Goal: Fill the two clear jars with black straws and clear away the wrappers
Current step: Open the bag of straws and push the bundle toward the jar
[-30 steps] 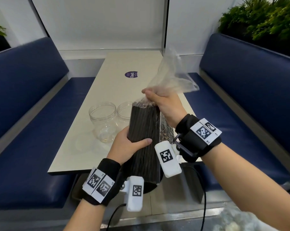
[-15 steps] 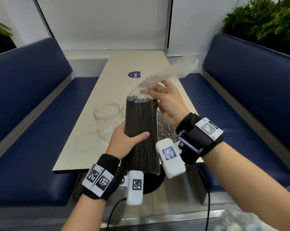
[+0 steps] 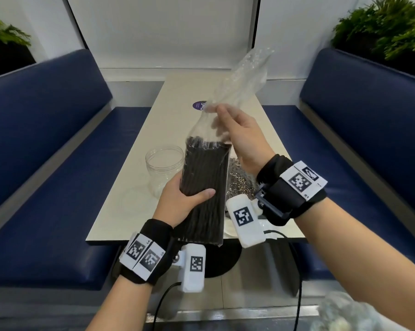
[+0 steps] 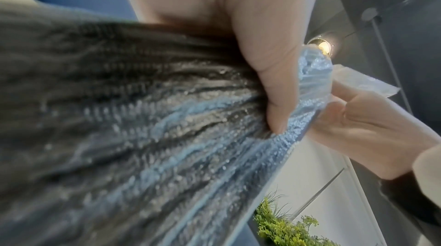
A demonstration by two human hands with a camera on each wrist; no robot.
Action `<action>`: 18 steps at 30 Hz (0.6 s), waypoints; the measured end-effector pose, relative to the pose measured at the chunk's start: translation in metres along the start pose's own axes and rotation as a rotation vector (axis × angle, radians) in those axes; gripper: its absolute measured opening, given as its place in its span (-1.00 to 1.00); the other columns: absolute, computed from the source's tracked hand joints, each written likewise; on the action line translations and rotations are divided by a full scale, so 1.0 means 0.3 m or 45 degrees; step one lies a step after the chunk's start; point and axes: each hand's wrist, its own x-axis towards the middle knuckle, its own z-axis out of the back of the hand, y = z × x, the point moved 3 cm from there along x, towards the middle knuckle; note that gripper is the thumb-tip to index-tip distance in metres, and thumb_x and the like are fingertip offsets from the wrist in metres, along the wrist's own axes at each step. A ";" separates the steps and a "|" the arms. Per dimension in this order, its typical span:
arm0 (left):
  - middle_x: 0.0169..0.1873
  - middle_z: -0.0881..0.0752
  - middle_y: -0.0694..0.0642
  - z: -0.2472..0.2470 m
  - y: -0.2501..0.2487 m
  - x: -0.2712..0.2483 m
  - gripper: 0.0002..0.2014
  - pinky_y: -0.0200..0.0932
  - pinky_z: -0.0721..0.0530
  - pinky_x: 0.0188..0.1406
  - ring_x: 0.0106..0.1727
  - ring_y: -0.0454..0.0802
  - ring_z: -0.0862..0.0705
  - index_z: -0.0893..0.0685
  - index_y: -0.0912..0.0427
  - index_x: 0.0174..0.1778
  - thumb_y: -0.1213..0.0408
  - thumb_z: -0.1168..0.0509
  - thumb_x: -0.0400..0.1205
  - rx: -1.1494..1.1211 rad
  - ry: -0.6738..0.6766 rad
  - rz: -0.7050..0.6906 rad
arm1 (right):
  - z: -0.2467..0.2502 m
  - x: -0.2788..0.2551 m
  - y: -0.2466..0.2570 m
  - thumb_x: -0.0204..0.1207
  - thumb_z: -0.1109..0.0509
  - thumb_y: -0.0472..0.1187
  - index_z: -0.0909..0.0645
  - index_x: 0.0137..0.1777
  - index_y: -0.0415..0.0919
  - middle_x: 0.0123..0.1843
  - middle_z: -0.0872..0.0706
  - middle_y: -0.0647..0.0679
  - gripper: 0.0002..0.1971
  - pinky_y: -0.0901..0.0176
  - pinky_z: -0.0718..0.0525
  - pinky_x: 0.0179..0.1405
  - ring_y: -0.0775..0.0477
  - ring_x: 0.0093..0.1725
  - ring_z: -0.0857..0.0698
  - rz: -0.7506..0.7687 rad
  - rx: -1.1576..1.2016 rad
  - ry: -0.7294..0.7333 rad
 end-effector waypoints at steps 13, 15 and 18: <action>0.02 -0.72 -0.03 0.066 0.123 0.064 -0.45 -0.16 -0.63 0.10 0.09 -0.06 -0.69 -0.60 0.11 0.16 0.31 -0.63 0.28 0.047 -0.163 0.097 | -0.160 0.005 -0.057 0.28 -0.59 -0.25 -0.63 0.09 -0.11 -0.05 -0.70 0.10 -0.63 0.33 -0.61 0.08 0.16 -0.03 -0.67 0.013 -0.319 0.459; 0.04 -0.73 0.05 0.059 0.175 0.055 -0.47 -0.15 -0.61 0.10 0.12 -0.01 -0.68 -0.62 0.18 0.16 0.32 -0.62 0.30 0.087 -0.157 0.156 | -0.173 0.004 -0.087 0.25 -0.61 -0.22 -0.63 0.11 -0.10 -0.01 -0.69 0.10 -0.59 0.37 -0.58 0.12 0.11 0.06 -0.66 -0.008 -0.460 0.552; -0.05 -0.71 0.05 0.058 0.208 0.058 -0.58 -0.25 -0.57 -0.03 0.03 -0.02 -0.67 -0.62 0.16 0.05 0.34 -0.61 0.33 0.102 -0.160 0.199 | -0.191 0.016 -0.133 0.29 -0.58 -0.17 -0.62 0.03 -0.07 0.01 -0.67 0.03 -0.68 0.48 -0.53 0.06 0.05 0.09 -0.62 0.028 -0.664 0.607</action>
